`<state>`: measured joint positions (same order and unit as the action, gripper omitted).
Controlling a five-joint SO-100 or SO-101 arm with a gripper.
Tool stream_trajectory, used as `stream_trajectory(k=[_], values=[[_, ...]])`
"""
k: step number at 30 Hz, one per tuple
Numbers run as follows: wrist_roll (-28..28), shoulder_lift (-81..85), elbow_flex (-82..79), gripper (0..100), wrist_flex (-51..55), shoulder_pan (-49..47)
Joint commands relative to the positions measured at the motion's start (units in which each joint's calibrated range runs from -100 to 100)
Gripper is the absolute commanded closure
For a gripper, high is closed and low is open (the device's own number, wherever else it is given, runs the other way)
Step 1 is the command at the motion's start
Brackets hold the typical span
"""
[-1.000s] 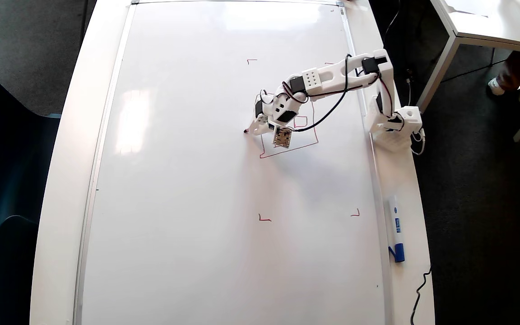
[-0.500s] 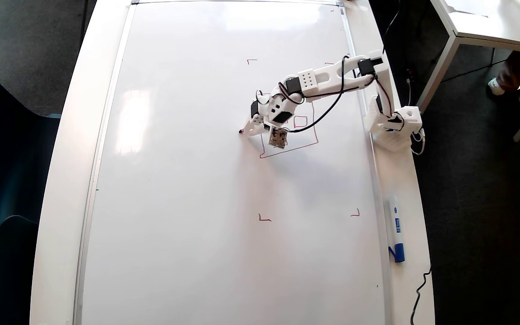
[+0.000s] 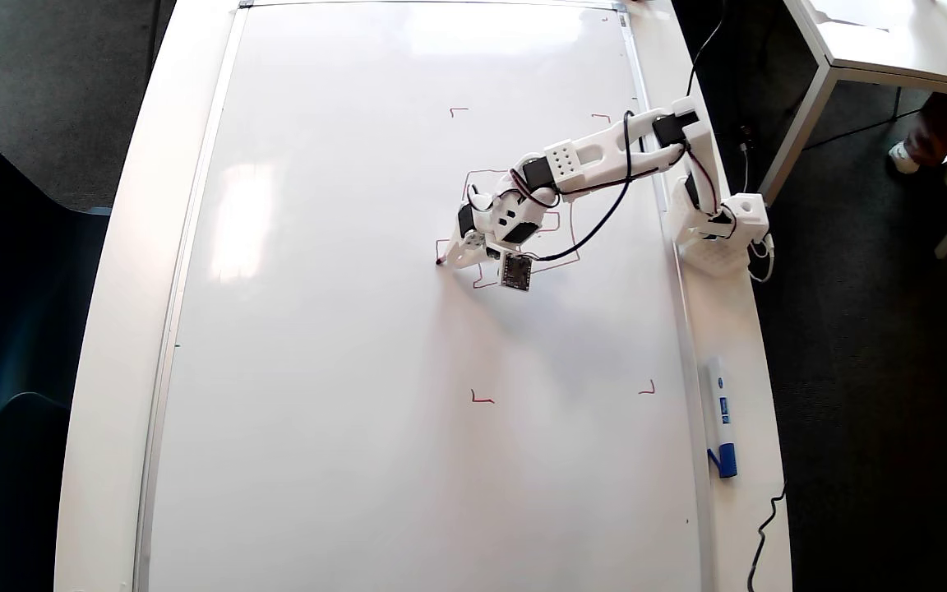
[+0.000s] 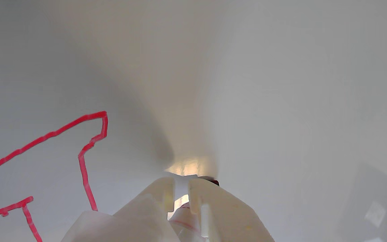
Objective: Draw on a whiteboard a robot head using a pen attached to the gripper
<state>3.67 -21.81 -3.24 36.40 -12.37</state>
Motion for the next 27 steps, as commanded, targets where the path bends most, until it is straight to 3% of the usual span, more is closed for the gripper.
stream_trajectory(k=[1,11,27], values=[[0.2,-0.2,2.7,99,-0.5,-0.3],[0.0,-7.9,13.3,99,-0.4,0.3],[-0.3,-8.0,13.4,99,-0.4,7.0]])
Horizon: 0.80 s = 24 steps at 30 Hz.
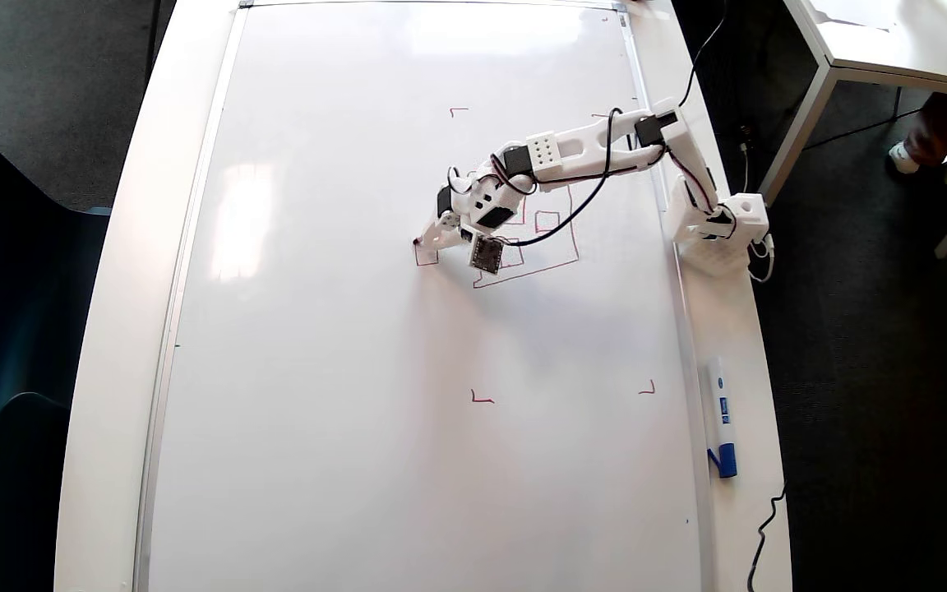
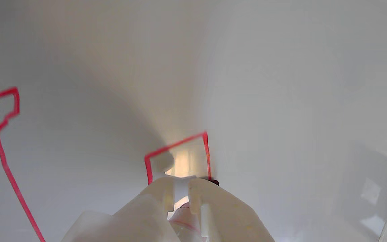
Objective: Draw on a whiteboard a robot head using a pen attached to the gripper
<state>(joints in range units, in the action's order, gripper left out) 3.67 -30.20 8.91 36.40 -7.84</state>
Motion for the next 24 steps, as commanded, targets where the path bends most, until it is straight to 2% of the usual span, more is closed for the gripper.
stream_trajectory(k=[1,8,24], values=[[-0.3,0.4,1.2,99,-0.4,2.8],[-0.3,0.8,0.7,99,0.3,4.3],[-0.3,8.1,-11.9,99,0.5,4.0]])
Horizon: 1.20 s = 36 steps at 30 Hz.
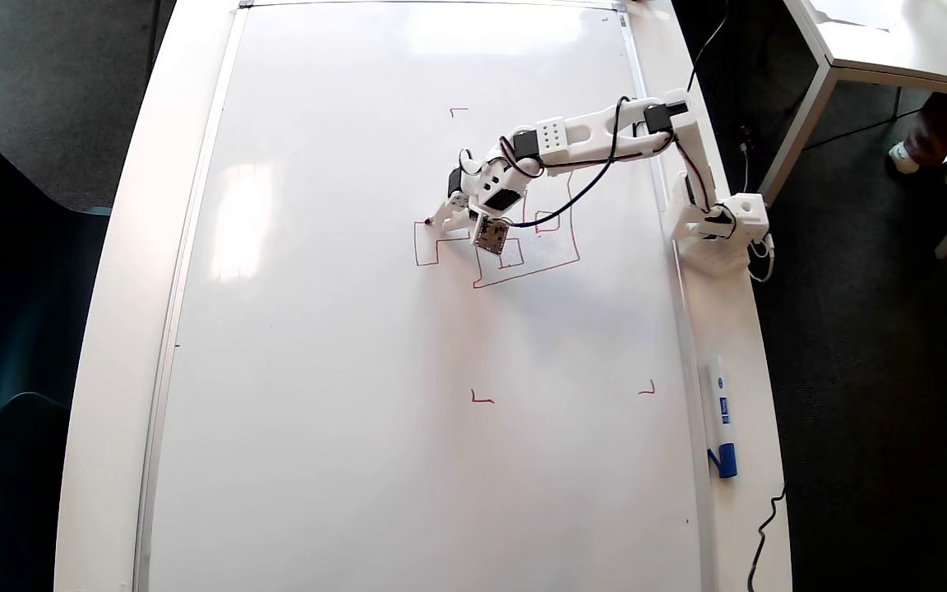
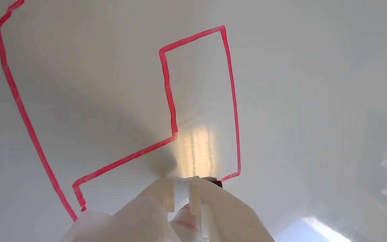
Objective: Draw on a whiteboard a robot head using a pen attached to the gripper
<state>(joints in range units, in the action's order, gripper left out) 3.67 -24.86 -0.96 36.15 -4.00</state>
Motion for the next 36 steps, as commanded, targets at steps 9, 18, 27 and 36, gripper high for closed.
stream_trajectory(k=[9,18,27,36], values=[[0.1,4.4,-3.4,99,0.6,-2.9],[0.1,4.4,-3.4,99,0.3,-6.3],[0.1,4.4,-3.4,99,0.0,-6.4],[0.1,12.0,-1.5,99,0.7,-4.7]])
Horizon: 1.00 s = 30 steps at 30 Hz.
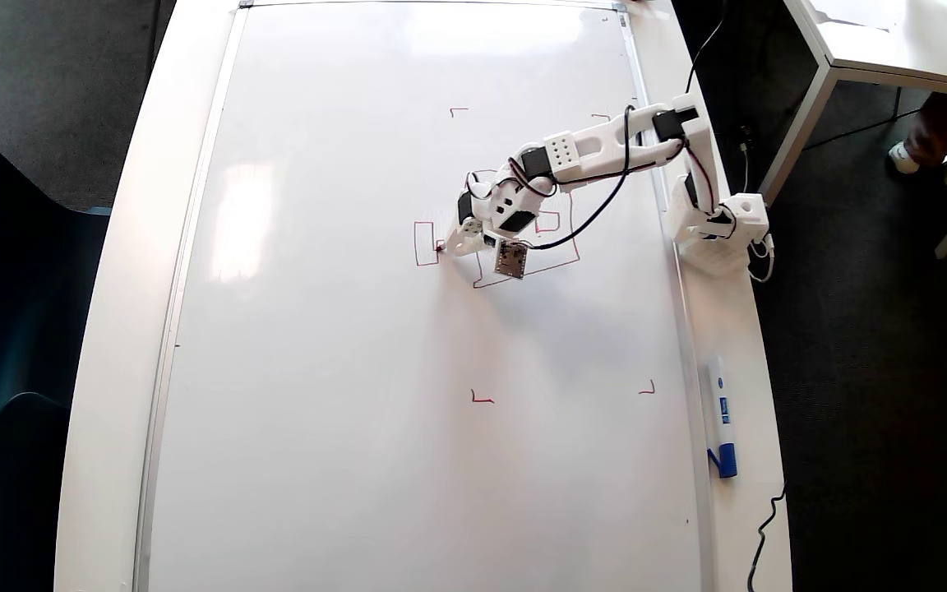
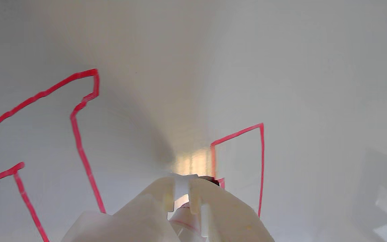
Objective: Draw on a whiteboard a robot head using a pen attached to the gripper
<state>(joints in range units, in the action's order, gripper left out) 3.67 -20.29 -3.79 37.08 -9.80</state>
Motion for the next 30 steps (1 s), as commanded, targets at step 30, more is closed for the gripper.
stream_trajectory(k=[30], values=[[-4.8,69.6,-39.7,99,10.3,7.8]])
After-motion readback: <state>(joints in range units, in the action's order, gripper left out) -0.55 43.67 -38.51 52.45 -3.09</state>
